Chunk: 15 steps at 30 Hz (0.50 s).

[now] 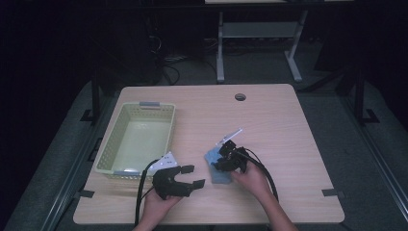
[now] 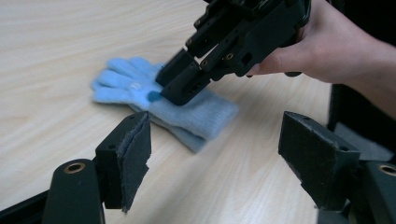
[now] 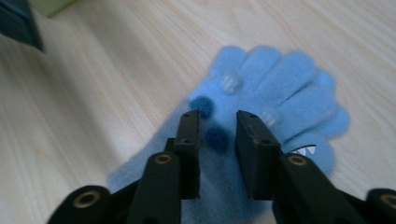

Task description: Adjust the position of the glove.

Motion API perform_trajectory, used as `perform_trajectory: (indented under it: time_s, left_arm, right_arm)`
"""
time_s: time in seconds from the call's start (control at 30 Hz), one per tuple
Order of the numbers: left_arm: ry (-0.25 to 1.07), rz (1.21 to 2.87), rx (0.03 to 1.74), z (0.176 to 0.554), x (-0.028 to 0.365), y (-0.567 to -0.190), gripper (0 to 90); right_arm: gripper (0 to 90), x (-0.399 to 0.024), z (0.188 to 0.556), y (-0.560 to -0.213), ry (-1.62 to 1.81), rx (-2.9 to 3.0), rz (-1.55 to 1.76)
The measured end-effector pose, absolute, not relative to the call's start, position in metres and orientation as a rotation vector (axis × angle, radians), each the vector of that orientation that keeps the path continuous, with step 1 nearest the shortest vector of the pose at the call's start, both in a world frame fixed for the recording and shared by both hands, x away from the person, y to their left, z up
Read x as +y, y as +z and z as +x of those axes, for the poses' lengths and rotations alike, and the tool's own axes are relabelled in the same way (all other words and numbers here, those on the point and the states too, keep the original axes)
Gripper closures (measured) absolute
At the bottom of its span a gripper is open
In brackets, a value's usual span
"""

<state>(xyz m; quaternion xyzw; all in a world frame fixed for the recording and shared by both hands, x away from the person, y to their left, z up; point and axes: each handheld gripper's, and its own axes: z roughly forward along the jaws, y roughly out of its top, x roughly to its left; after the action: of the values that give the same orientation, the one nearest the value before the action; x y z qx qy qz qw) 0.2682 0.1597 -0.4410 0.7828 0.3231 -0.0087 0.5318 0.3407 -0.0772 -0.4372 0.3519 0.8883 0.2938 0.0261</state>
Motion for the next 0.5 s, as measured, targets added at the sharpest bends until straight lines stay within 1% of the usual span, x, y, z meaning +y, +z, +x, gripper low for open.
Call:
perform_trajectory:
  time_s: [0.07, 0.13, 0.2, 0.37, 0.5]
  left_arm:
    - [-0.034, 1.873, 0.785, 0.270, 0.158, -0.443, 25.1]
    - [-0.046, 1.874, 0.796, 0.272, 0.156, -0.444, 25.1]
    - [-0.051, 1.872, 0.807, 0.274, 0.152, -0.445, 25.1]
    - [-0.087, 1.870, 0.848, 0.279, 0.143, -0.446, 25.2]
    - [-0.136, 1.870, 0.912, 0.287, 0.136, -0.448, 25.2]
  right_arm:
    - [62.9, -0.081, 0.340, -0.434, 0.932, 2.731, 1.098]
    - [58.9, -0.086, 0.338, -0.431, 0.971, 2.723, 1.127]
    - [52.3, -0.090, 0.337, -0.430, 0.995, 2.709, 1.143]
    - [48.1, -0.100, 0.332, -0.429, 1.064, 2.668, 1.212]
    - [39.6, -0.111, 0.326, -0.429, 1.119, 2.626, 1.315]
